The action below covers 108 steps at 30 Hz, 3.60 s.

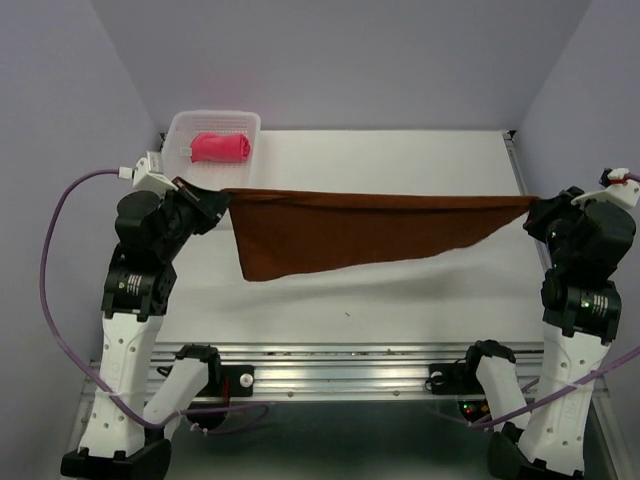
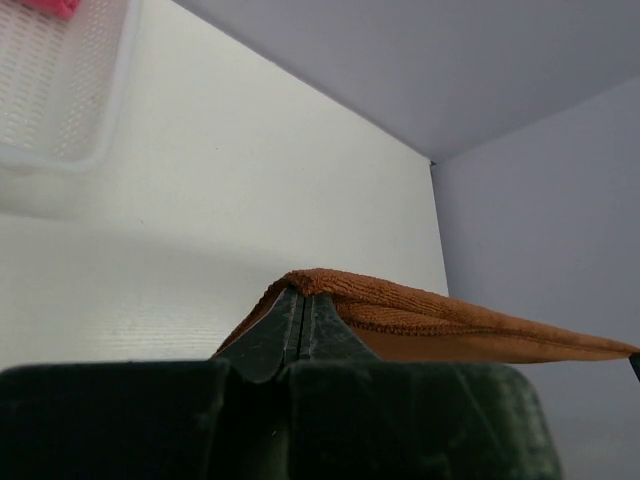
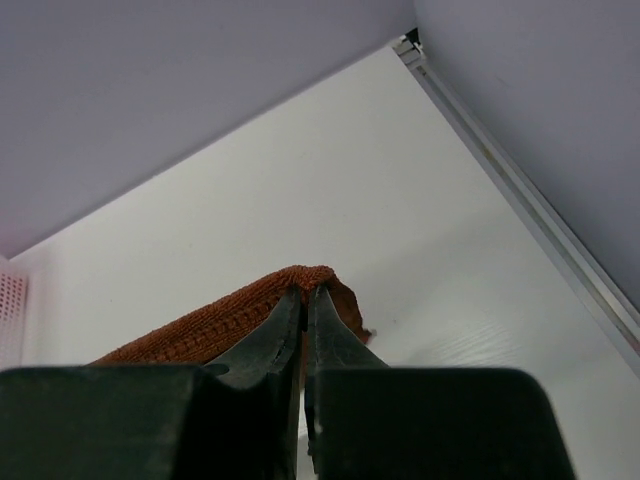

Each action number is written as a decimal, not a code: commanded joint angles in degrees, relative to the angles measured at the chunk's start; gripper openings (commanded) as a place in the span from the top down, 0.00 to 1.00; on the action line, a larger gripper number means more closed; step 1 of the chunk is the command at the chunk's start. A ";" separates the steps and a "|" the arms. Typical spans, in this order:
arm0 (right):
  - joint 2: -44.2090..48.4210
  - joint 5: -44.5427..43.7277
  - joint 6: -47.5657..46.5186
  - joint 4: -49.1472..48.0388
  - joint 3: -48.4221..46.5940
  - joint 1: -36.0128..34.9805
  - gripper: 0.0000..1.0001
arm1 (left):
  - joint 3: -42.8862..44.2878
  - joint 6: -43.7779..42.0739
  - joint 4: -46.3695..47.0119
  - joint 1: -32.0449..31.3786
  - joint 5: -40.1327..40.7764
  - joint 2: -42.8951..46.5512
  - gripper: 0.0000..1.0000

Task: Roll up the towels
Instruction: Flatten the towel, then fold the towel

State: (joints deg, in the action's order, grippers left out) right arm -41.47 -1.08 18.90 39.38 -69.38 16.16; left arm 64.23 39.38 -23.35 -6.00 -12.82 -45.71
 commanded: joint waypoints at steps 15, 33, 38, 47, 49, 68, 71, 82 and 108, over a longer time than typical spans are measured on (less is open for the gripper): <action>-38.65 3.36 0.36 -27.05 4.37 0.80 0.99 | 5.10 4.22 23.96 -0.59 -4.85 -47.86 1.00; -57.24 3.98 -5.36 -28.30 -4.98 1.33 0.99 | 19.99 1.50 20.36 -0.94 -4.85 -64.60 1.00; -51.09 3.89 -4.92 -27.69 3.19 2.99 0.99 | 13.84 -1.31 18.35 -1.12 -3.36 -58.44 1.00; -43.70 5.13 -3.69 -25.49 12.34 3.00 0.99 | 10.05 -7.29 10.35 -2.17 3.50 -54.75 1.00; -43.17 5.39 -3.69 -25.40 14.10 3.00 0.99 | 9.43 -7.21 9.91 -2.44 3.59 -55.01 1.00; -41.76 4.59 -1.23 -22.32 20.60 3.00 0.97 | 6.43 -5.80 1.38 -5.07 11.58 -55.62 1.00; -42.11 5.48 -1.58 -22.41 21.13 3.00 0.95 | 7.49 -5.80 -0.28 -5.60 12.29 -57.12 1.00; -40.01 1.80 0.96 -17.41 22.72 3.00 0.57 | 9.25 -2.90 -7.67 -8.33 21.60 -55.45 0.52; -51.49 7.68 -3.87 -19.42 12.43 -1.05 0.28 | 25.51 -9.05 -4.77 -15.09 16.95 -63.44 0.11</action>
State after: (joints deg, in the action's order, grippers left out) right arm -89.43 8.32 15.77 21.67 -54.30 17.08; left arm 86.91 32.47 -27.66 -21.15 4.05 -106.37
